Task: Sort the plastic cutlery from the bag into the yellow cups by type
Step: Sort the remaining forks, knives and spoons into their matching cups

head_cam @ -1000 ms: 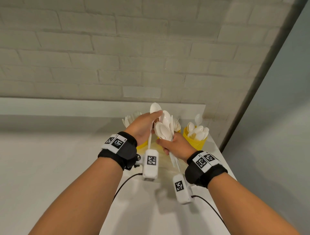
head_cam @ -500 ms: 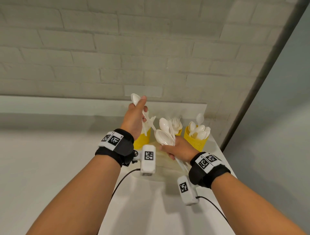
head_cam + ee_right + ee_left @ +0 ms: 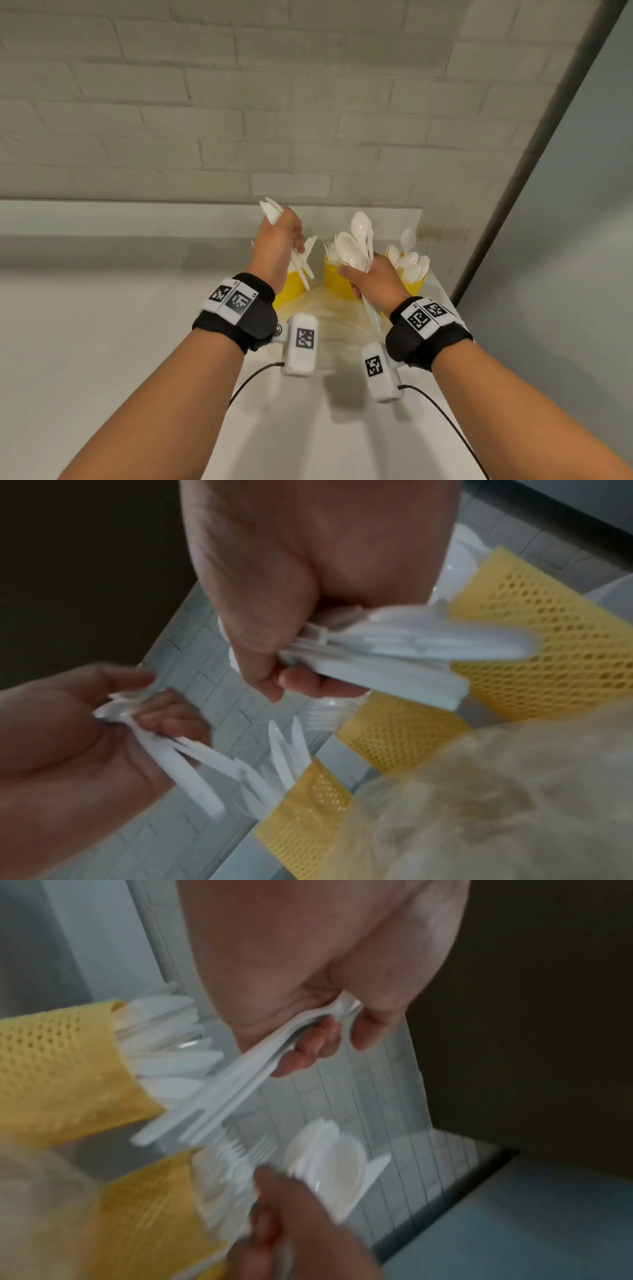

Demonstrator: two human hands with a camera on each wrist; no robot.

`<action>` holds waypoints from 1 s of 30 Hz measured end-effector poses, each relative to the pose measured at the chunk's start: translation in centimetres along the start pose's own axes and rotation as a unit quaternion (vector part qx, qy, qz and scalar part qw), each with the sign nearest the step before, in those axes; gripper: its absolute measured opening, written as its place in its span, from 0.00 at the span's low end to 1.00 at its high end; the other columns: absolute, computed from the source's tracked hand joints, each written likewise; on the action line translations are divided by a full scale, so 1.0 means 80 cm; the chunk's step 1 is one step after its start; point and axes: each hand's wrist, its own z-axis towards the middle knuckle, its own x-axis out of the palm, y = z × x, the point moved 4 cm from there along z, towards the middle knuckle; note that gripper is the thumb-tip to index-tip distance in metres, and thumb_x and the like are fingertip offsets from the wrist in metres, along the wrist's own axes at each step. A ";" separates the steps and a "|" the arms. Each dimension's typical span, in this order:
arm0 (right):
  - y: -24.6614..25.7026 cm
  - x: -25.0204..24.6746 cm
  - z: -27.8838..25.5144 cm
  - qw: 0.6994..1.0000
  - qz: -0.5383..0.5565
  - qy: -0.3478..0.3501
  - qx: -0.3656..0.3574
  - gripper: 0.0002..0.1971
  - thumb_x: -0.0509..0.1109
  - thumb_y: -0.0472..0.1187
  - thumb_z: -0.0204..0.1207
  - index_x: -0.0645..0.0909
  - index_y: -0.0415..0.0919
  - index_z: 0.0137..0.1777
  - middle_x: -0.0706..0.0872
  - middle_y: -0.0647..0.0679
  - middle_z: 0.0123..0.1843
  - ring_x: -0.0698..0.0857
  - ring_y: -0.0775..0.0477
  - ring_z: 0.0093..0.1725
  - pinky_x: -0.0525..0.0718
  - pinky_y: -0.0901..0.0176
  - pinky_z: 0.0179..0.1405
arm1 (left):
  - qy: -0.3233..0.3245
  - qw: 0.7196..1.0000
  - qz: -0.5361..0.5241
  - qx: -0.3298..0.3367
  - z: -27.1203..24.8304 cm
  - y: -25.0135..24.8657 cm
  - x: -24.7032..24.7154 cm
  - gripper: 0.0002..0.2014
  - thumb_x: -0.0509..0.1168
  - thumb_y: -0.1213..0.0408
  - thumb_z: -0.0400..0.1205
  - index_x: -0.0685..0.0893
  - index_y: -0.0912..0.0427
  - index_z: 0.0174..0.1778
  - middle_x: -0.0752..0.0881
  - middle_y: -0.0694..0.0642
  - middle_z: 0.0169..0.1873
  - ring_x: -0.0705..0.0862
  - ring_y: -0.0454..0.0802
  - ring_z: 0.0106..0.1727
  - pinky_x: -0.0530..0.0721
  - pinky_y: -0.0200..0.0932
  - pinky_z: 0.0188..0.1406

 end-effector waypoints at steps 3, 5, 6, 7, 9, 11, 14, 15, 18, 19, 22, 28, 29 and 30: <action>0.018 0.005 0.001 0.999 0.009 -0.018 -0.034 0.07 0.69 0.35 0.77 0.77 0.45 0.39 0.78 0.50 0.24 0.73 0.61 0.16 0.73 0.68 0.19 | 0.093 0.985 0.144 -0.029 -0.018 0.025 0.023 0.17 0.73 0.51 0.75 0.79 0.62 0.43 0.76 0.43 0.21 0.73 0.41 0.22 0.71 0.38 0.26; 0.027 0.012 0.000 0.998 -0.004 -0.018 -0.052 0.03 0.67 0.34 0.76 0.81 0.40 0.48 0.84 0.43 0.31 0.77 0.55 0.22 0.76 0.62 0.22 | 0.132 0.975 0.176 -0.036 -0.028 0.041 0.036 0.21 0.75 0.48 0.74 0.84 0.61 0.53 0.87 0.42 0.32 0.81 0.35 0.27 0.74 0.29 0.23; 0.028 0.014 -0.001 0.998 -0.018 -0.019 -0.060 0.06 0.67 0.34 0.75 0.82 0.38 0.51 0.86 0.39 0.35 0.79 0.52 0.25 0.79 0.58 0.25 | 0.130 0.974 0.179 -0.038 -0.029 0.047 0.038 0.22 0.76 0.49 0.72 0.85 0.58 0.57 0.89 0.44 0.39 0.83 0.34 0.32 0.75 0.25 0.22; 0.028 0.016 -0.002 0.998 -0.024 -0.015 -0.063 0.08 0.67 0.33 0.74 0.81 0.37 0.53 0.87 0.38 0.38 0.80 0.49 0.28 0.80 0.54 0.28 | 0.117 0.977 0.176 -0.040 -0.029 0.049 0.038 0.23 0.77 0.49 0.71 0.85 0.56 0.59 0.90 0.46 0.43 0.85 0.36 0.35 0.75 0.24 0.22; 0.028 0.017 -0.007 0.998 -0.012 0.000 -0.064 0.11 0.69 0.32 0.74 0.81 0.38 0.56 0.88 0.44 0.40 0.82 0.49 0.29 0.83 0.54 0.29 | 0.097 0.981 0.166 -0.038 -0.027 0.047 0.035 0.18 0.78 0.53 0.72 0.87 0.58 0.53 0.91 0.47 0.38 0.87 0.40 0.36 0.77 0.27 0.23; 0.029 0.018 -0.012 0.997 0.002 0.017 -0.072 0.09 0.70 0.32 0.74 0.81 0.41 0.52 0.87 0.53 0.35 0.82 0.56 0.25 0.83 0.61 0.26 | 0.109 0.980 0.164 -0.035 -0.028 0.041 0.035 0.10 0.76 0.58 0.75 0.87 0.61 0.43 0.87 0.44 0.25 0.84 0.38 0.26 0.75 0.29 0.22; 0.033 0.019 -0.017 0.995 0.014 0.047 -0.089 0.09 0.68 0.30 0.73 0.82 0.46 0.40 0.86 0.58 0.25 0.81 0.61 0.21 0.80 0.66 0.23 | 0.135 0.978 0.156 -0.044 -0.032 0.039 0.032 0.10 0.72 0.58 0.79 0.86 0.63 0.42 0.83 0.45 0.20 0.78 0.40 0.21 0.72 0.33 0.23; 0.034 0.021 -0.018 0.994 0.019 0.060 -0.089 0.09 0.68 0.30 0.73 0.82 0.46 0.39 0.87 0.57 0.25 0.81 0.59 0.21 0.80 0.66 0.23 | 0.138 0.977 0.156 -0.049 -0.032 0.040 0.030 0.13 0.71 0.56 0.80 0.87 0.65 0.44 0.84 0.47 0.22 0.77 0.43 0.23 0.71 0.35 0.24; 0.033 0.026 -0.021 0.991 0.040 0.094 -0.086 0.04 0.68 0.35 0.78 0.83 0.44 0.45 0.87 0.53 0.30 0.82 0.56 0.22 0.81 0.66 0.23 | 0.140 0.973 0.173 -0.060 -0.029 0.041 0.023 0.17 0.68 0.54 0.81 0.88 0.67 0.47 0.83 0.54 0.27 0.74 0.47 0.27 0.71 0.38 0.27; 0.034 0.027 -0.022 0.990 0.054 0.105 -0.082 0.03 0.68 0.37 0.80 0.83 0.42 0.49 0.87 0.52 0.33 0.83 0.58 0.22 0.81 0.66 0.23 | 0.139 0.973 0.175 -0.060 -0.028 0.040 0.021 0.17 0.68 0.54 0.82 0.88 0.67 0.45 0.80 0.57 0.27 0.73 0.48 0.27 0.71 0.38 0.27; 0.035 0.032 -0.022 0.985 0.094 0.122 -0.074 0.08 0.64 0.42 0.83 0.81 0.38 0.55 0.86 0.47 0.37 0.84 0.60 0.24 0.83 0.64 0.22 | 0.138 0.978 0.145 -0.062 -0.028 0.038 0.014 0.19 0.65 0.54 0.83 0.87 0.69 0.41 0.79 0.61 0.29 0.73 0.48 0.27 0.72 0.42 0.30; 0.039 0.034 -0.018 0.982 0.145 0.111 -0.046 0.12 0.59 0.45 0.86 0.82 0.43 0.49 0.88 0.52 0.30 0.86 0.57 0.25 0.85 0.61 0.22 | 0.127 0.987 0.052 -0.081 -0.031 0.037 0.010 0.12 0.61 0.61 0.86 0.85 0.59 0.40 0.78 0.47 0.20 0.76 0.42 0.22 0.75 0.42 0.32; 0.040 0.034 -0.018 0.982 0.151 0.106 -0.049 0.12 0.59 0.45 0.86 0.82 0.43 0.49 0.88 0.53 0.30 0.85 0.58 0.25 0.85 0.62 0.22 | 0.129 0.987 0.042 -0.082 -0.031 0.037 0.010 0.11 0.61 0.62 0.86 0.84 0.60 0.40 0.78 0.48 0.21 0.75 0.43 0.23 0.77 0.40 0.29; 0.041 0.034 -0.017 0.981 0.155 0.099 -0.054 0.12 0.59 0.44 0.86 0.82 0.42 0.50 0.88 0.53 0.30 0.86 0.59 0.25 0.84 0.62 0.21 | 0.132 0.987 0.033 -0.083 -0.032 0.036 0.010 0.11 0.61 0.62 0.86 0.84 0.60 0.41 0.77 0.49 0.22 0.75 0.43 0.23 0.78 0.38 0.26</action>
